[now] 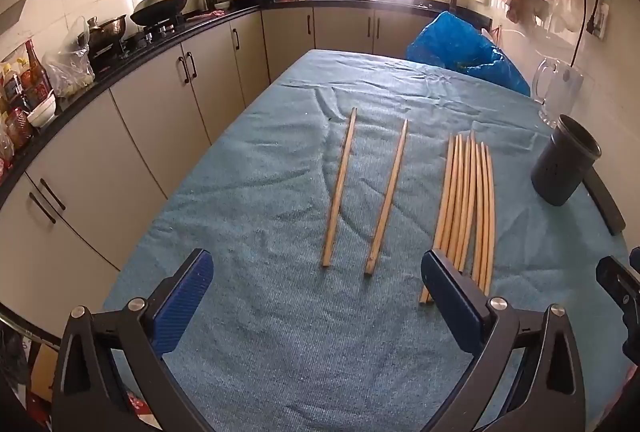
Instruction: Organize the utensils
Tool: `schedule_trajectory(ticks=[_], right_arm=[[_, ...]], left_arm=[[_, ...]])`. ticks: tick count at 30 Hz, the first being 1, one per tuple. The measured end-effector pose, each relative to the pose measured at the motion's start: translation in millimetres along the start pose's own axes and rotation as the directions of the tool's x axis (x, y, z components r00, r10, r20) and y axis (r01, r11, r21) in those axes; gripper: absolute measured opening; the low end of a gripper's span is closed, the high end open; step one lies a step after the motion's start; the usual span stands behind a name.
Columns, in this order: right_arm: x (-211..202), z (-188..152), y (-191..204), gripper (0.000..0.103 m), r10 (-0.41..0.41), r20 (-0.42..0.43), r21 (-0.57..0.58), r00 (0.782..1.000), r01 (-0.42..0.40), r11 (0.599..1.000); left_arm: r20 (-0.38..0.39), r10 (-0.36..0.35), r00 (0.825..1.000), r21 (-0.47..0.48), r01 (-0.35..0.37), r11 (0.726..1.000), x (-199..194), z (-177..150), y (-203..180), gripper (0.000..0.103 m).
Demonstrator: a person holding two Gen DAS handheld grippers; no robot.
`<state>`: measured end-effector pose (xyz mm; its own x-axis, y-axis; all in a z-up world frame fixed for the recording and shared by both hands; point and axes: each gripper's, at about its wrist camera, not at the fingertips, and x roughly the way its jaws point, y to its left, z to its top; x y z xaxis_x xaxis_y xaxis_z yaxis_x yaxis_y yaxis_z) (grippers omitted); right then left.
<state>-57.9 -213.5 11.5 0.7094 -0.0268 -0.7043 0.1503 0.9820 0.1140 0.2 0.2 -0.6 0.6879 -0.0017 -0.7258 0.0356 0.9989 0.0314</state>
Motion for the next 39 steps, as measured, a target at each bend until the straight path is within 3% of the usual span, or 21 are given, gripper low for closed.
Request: schedule_trajectory(ticks=[12, 32, 39], right_arm=[[2, 2, 5, 0.099, -0.003, -0.003, -0.011, 1.000, 0.003, 1.000], [3, 6, 2, 0.099, 0.007, -0.010, -0.004, 1.000, -0.007, 1.000], [9, 17, 2, 0.099, 0.023, -0.021, -0.004, 1.000, -0.023, 1.000]], left_arm=[[0.001, -0.001, 1.000, -0.012, 0.001, 1.000, 11, -3, -4, 0.103], [0.034, -0.020, 0.999, 0.005, 0.020, 1.000, -5, -2, -5, 0.103], [-0.010, 0.016, 1.000, 0.049, -0.015, 0.999, -1, -1, -8, 0.103]])
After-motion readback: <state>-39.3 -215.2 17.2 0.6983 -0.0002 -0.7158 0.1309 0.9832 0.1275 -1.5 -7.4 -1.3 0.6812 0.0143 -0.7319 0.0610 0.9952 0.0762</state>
